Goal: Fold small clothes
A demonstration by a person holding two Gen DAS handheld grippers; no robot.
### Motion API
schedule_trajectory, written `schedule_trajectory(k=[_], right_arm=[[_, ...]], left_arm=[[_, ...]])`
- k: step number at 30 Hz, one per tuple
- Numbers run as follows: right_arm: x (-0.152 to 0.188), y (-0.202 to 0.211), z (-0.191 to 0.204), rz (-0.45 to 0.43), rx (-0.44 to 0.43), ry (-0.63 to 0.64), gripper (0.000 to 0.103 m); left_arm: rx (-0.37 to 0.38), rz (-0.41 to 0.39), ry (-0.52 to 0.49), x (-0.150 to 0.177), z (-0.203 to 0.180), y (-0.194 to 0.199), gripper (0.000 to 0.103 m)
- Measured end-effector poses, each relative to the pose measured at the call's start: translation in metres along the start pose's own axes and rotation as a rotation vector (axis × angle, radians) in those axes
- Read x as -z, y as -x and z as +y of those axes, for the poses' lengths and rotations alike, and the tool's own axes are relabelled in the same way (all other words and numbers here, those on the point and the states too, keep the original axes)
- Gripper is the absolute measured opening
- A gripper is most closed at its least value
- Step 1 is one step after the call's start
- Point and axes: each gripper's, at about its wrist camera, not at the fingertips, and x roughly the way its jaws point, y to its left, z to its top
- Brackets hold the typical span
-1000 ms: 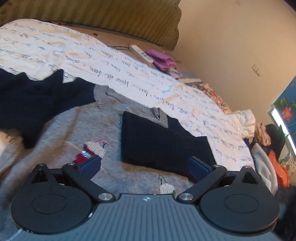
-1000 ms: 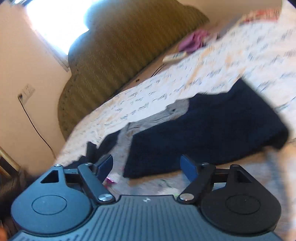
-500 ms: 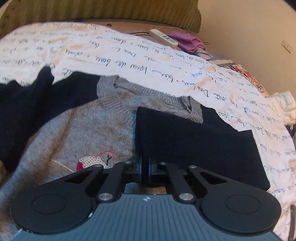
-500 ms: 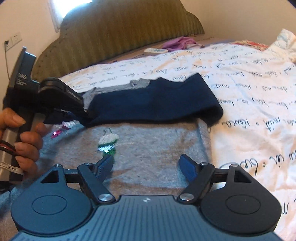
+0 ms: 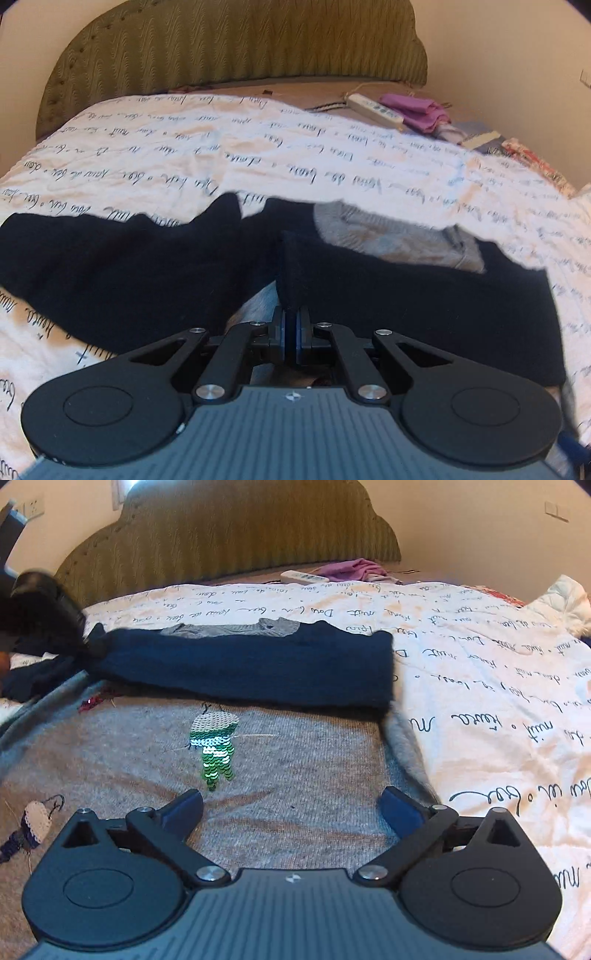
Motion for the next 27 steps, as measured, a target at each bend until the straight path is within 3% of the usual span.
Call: schedule_trajectory(k=[9,12,14,15,19,27], right_arm=[[0.002,0.002,-0.013,-0.036,-0.052,-0.057,0.103],[0.003,0.003,-0.009,-0.032,-0.039,-0.043,0.103],[0.003,0.002,-0.007,-0.03,-0.031,-0.038,0.103],[0.003,0.002,-0.007,-0.03,-0.031,-0.037,0.103],[0.003,0.002,-0.008,-0.031,-0.033,-0.041,0.103],[0.003,0.001,-0.007,-0.031,-0.032,-0.04,0.103]], left_arm=[[-0.04,0.007,-0.103,0.015,-0.008,-0.005,0.008],[-0.053,-0.013,-0.135,0.015,-0.013,0.006,0.031],[-0.063,-0.044,-0.15,0.016,-0.014,0.019,0.066],[-0.067,-0.076,-0.168,0.018,-0.016,0.027,0.07],[-0.107,-0.148,-0.274,0.028,-0.024,0.048,0.072],[-0.083,-0.173,-0.287,0.034,-0.033,0.068,0.073]])
